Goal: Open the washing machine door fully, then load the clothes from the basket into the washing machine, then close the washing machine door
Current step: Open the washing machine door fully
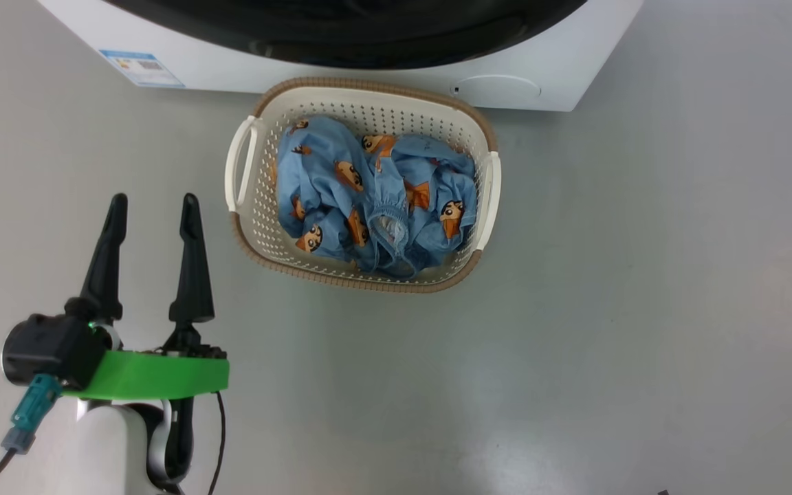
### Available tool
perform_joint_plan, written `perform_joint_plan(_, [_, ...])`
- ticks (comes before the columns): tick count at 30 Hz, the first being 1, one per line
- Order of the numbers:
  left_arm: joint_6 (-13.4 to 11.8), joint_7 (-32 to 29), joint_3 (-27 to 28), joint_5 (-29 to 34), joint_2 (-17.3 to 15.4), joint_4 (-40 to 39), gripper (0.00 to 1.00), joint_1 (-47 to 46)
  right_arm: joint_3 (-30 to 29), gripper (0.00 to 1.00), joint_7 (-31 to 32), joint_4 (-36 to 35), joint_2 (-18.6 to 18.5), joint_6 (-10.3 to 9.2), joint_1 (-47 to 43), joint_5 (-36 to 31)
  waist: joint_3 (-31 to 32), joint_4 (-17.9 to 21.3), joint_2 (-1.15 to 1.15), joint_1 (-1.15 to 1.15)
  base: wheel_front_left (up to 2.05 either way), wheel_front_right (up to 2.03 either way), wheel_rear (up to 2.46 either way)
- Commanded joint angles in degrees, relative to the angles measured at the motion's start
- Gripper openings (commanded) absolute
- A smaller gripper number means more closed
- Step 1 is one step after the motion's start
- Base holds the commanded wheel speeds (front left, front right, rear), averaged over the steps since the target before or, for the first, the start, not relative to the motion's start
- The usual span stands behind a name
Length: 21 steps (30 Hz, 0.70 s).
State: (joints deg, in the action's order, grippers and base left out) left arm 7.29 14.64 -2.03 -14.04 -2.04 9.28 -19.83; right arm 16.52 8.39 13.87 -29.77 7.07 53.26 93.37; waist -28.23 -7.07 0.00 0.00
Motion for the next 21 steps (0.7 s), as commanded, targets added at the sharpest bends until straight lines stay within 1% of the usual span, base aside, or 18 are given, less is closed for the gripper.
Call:
perform_joint_plan(1, [0.2,0.4,1.4,-0.3,-0.8,-2.1,1.0,-0.8,-0.6,0.0,2.6,-1.3,-0.4,0.42,1.6,2.1,-0.8,-0.5,0.0,0.0,0.0,0.0,0.0])
perform_joint_plan(3, [0.2,0.4,1.2,-0.4,-0.8,-2.1,1.0,-1.0,-1.6,0.0,5.9,-1.1,0.3,0.42,2.8,4.7,-1.1,-0.6,0.0,0.0,0.0,0.0,0.0])
perform_joint_plan(6, [0.2,0.4,0.8,-0.8,-0.8,-2.2,1.0,-1.3,-3.2,0.0,9.8,-0.2,0.7,0.42,4.6,6.5,-1.8,-1.1,0.0,0.0,0.0,0.0,0.0])
perform_joint_plan(7, [0.2,0.4,0.4,-1.0,-0.8,-2.4,1.0,-1.5,-3.8,0.0,11.6,0.9,0.7,0.42,5.9,6.3,-2.4,-1.4,0.0,0.0,0.0,0.0,0.0])
perform_joint_plan(13, [0.2,0.4,-0.1,-1.6,-0.8,-2.9,1.0,-2.2,-3.6,0.0,16.9,4.2,1.2,0.42,10.1,5.3,-4.2,-2.4,0.0,0.0,0.0,0.0,0.0])
perform_joint_plan(21, [0.0,0.4,-0.6,-2.5,-0.8,-3.3,1.0,-3.0,-3.1,0.0,20.9,6.2,2.6,0.42,13.8,4.2,-5.9,-3.5,0.0,0.0,0.0,0.0,0.0])
